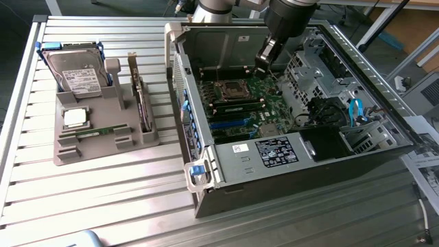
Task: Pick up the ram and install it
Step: 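Press down the ram until it locks into place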
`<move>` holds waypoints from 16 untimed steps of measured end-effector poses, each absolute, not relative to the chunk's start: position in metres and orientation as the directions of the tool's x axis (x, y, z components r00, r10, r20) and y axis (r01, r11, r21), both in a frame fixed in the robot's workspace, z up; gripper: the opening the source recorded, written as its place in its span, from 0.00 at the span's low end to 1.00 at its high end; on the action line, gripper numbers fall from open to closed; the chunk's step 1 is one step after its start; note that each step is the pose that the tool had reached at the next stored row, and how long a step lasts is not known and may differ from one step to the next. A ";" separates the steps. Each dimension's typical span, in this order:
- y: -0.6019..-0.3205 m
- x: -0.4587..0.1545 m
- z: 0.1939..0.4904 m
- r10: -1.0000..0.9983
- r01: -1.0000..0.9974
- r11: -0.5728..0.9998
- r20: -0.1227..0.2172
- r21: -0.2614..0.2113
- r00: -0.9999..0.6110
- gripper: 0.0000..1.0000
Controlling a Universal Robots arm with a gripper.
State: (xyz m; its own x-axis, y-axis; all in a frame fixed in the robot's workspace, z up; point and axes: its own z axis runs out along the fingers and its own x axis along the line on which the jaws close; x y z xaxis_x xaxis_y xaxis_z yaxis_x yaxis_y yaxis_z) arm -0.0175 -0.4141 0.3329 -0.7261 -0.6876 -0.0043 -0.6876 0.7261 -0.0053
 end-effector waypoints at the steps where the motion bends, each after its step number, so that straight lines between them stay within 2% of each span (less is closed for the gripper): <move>1: -0.414 -0.017 0.333 -0.676 -0.676 0.737 -0.004 -0.005 -0.737 0.11; 16: -0.414 -0.017 0.333 -0.476 -0.476 0.880 -0.004 -0.005 -0.880 0.11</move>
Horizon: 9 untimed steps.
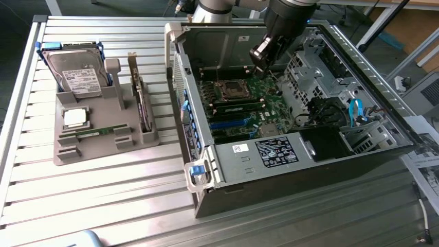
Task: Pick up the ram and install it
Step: 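Press down the ram until it locks into place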
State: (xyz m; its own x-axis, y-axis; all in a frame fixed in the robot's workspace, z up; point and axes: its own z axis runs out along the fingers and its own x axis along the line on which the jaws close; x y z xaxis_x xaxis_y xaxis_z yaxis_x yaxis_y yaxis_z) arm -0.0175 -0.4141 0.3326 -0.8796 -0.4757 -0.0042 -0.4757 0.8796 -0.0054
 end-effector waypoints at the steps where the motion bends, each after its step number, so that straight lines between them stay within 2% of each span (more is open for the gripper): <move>1: -0.414 -0.017 0.333 -0.462 -0.462 0.887 -0.004 -0.005 -0.887 0.11; 9: -0.414 -0.017 0.332 -0.342 -0.342 0.940 -0.004 -0.005 -0.940 0.11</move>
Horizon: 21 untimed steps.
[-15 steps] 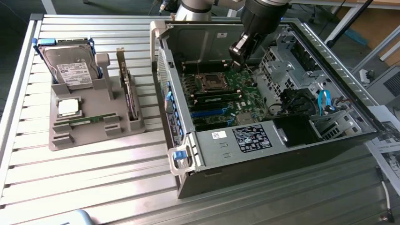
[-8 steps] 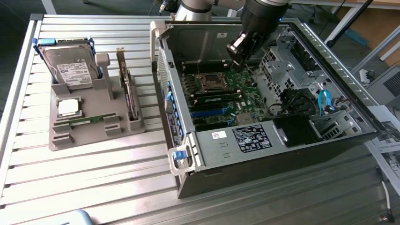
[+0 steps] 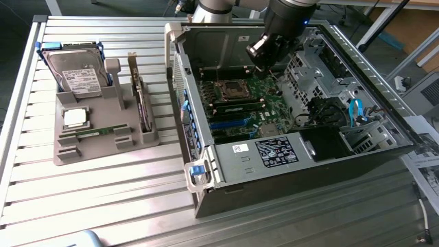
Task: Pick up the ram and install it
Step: 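Press down the ram until it locks into place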
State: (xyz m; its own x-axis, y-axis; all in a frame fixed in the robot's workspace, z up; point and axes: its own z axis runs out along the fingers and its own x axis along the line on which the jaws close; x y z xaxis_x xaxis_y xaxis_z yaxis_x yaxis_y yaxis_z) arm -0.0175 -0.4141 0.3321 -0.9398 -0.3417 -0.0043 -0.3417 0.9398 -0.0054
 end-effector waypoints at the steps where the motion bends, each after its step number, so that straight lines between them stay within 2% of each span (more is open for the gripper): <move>1: -0.414 -0.017 0.332 -0.327 -0.327 0.945 -0.004 -0.005 -0.945 0.11; 12: -0.414 -0.017 0.331 -0.172 -0.172 0.985 -0.004 -0.005 -0.985 0.11; 21: -0.414 -0.017 0.331 -0.158 -0.158 0.987 -0.004 -0.005 -0.987 0.11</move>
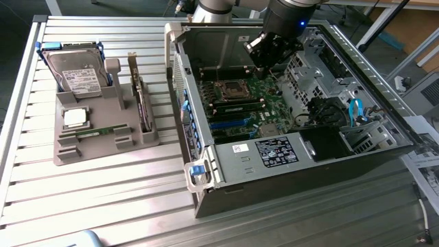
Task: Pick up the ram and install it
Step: 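Press down the ram until it locks into place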
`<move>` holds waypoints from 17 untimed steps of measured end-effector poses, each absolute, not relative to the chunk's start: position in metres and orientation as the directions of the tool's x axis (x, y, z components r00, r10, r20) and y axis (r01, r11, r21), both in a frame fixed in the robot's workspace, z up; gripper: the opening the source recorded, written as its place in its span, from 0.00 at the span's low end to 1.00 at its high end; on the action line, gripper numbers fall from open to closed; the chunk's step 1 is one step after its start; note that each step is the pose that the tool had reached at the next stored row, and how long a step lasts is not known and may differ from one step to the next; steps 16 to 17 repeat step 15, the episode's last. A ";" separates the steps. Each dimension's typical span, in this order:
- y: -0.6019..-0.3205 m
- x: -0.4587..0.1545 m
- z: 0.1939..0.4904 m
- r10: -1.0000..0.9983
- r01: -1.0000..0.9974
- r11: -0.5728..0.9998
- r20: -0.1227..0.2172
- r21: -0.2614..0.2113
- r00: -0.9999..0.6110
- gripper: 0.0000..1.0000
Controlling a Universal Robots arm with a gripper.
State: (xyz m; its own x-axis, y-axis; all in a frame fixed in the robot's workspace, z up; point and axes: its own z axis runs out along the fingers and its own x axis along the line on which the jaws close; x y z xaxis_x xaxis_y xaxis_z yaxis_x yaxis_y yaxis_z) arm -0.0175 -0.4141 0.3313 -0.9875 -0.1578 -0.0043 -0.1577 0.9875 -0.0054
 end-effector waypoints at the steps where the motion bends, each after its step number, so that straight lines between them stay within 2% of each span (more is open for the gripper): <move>1: -0.414 -0.017 0.331 -0.153 -0.153 0.988 -0.004 -0.005 -0.988 0.11; 17: -0.414 -0.017 0.331 -0.128 -0.128 0.992 -0.004 -0.005 -0.992 0.11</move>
